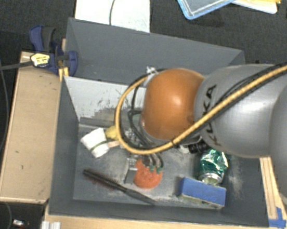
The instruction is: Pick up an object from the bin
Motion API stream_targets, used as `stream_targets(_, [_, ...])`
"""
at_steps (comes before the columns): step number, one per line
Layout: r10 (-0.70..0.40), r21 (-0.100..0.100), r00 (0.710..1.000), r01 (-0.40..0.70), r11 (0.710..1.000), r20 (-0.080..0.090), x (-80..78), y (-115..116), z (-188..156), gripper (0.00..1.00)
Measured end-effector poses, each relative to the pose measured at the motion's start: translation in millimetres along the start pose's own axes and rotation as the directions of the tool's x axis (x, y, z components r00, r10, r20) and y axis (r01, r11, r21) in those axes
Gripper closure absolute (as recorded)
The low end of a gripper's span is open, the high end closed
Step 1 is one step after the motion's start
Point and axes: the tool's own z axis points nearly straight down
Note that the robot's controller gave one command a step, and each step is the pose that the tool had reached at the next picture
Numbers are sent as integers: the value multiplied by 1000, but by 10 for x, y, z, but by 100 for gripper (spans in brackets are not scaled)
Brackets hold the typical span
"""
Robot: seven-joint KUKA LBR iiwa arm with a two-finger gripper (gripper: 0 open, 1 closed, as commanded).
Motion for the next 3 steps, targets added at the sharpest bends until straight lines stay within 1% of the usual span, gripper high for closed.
stream_targets(1, [7,-1,1000,-7,1000,8,-19,-10,-45,0])
stream_targets(2, [41,-4,999,-41,999,10,258,298,897,0])
stream_targets(3, [-1,-2,1000,1,1000,11,309,376,859,0])
